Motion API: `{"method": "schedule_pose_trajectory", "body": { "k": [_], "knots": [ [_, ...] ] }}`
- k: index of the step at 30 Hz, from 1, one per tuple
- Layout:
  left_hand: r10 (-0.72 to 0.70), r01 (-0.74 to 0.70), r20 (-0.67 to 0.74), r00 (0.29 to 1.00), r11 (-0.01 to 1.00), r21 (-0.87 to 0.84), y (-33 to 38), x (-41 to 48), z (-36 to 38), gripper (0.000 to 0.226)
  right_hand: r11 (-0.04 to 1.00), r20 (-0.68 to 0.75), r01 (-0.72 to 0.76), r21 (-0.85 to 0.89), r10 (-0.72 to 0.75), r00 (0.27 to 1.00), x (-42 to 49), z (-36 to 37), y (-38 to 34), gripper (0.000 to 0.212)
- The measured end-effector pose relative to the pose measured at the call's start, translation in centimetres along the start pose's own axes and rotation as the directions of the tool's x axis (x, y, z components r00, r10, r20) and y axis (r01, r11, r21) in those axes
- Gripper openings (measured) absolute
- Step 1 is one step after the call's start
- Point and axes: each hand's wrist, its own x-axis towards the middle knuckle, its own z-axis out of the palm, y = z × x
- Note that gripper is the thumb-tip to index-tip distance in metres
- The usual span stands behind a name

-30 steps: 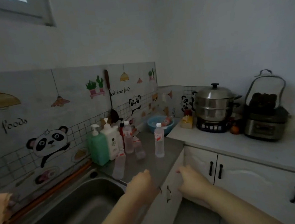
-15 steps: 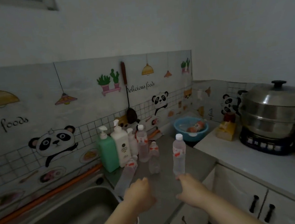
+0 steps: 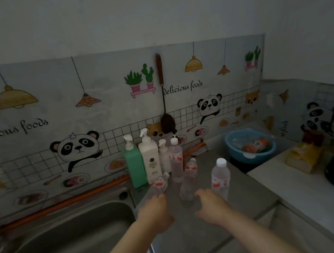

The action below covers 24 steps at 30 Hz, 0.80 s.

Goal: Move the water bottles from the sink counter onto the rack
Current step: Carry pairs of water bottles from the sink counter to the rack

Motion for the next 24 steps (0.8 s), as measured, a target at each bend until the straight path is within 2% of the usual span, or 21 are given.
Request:
{"method": "schedule_pose_trajectory", "body": {
  "k": [7, 14, 18, 24],
  "knots": [
    [-0.01, 0.009, -0.015, 1.0, 0.998, -0.064, -1.6, 4.4, 0.0, 0.071, 1.0, 0.03, -0.001, -0.014, 0.001, 1.0, 5.0, 0.5, -0.6, 0.048],
    [0.02, -0.017, 0.033, 0.999, 0.995, -0.1, -4.6, 11.6, -0.1, 0.062, 0.997, 0.057, -0.072, 0.012, 0.072, 0.996, 11.7, 1.2, -1.6, 0.05],
    [0.023, -0.017, 0.034, 0.999, 0.984, -0.175, -6.3, 15.6, 0.8, 0.061, 0.992, 0.089, -0.121, 0.024, 0.119, 0.989, 15.0, 1.9, -1.9, 0.049],
    [-0.002, 0.021, 0.083, 0.997, 0.973, -0.232, -7.5, 20.0, 3.6, 0.067, 0.974, 0.091, -0.219, 0.058, 0.213, 0.973, 19.7, 3.8, -0.2, 0.067]
  ]
}}
